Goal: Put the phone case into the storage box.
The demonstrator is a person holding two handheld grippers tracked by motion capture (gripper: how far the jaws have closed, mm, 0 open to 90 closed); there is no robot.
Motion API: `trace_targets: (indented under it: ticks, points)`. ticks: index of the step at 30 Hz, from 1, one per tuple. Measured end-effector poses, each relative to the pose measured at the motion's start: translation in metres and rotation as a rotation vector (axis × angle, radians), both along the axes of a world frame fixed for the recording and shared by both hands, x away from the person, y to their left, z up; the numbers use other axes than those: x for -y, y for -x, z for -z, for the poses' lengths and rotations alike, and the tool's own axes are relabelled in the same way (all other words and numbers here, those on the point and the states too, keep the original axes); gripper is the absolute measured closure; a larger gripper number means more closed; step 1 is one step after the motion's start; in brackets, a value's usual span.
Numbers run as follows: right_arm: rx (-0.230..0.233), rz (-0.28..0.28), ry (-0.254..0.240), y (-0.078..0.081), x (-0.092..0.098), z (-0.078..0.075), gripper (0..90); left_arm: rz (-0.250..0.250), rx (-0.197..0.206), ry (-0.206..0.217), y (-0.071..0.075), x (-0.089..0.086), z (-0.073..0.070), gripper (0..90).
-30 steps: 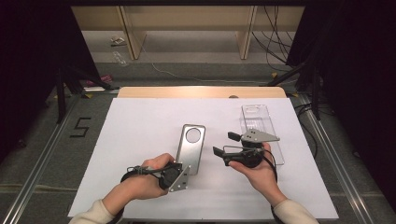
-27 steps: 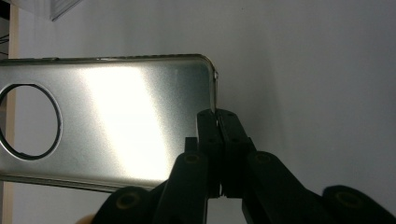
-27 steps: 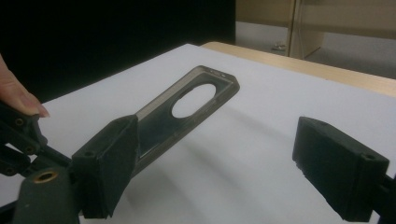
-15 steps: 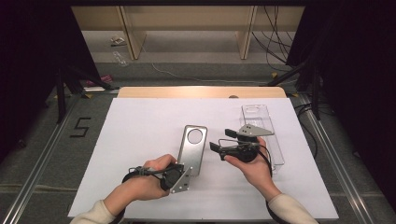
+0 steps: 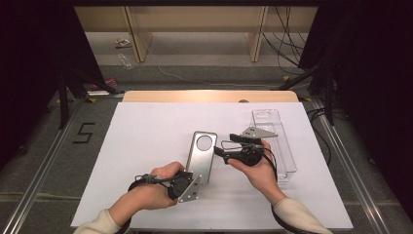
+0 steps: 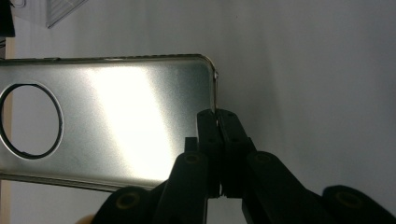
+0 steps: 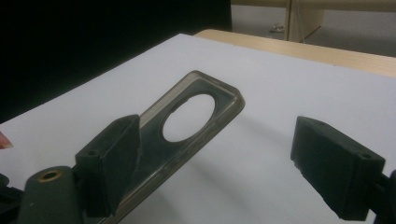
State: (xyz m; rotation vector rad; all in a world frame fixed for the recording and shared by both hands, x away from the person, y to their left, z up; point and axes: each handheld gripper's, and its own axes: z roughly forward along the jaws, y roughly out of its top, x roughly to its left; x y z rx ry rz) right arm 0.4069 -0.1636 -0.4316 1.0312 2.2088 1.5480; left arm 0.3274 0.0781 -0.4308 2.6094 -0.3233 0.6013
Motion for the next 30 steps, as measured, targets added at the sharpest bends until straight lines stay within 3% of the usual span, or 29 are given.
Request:
trace_targets:
  ticks: [14,30]
  points:
    - [-0.05,0.012,0.003,-0.012,-0.009,0.004,24.0,0.004,0.008,-0.004,0.0,0.0,0.0,88.3]
    - [-0.111,0.0,0.003,-0.019,-0.017,0.006,41.7,0.006,0.008,-0.005,0.0,0.001,0.0,88.3]
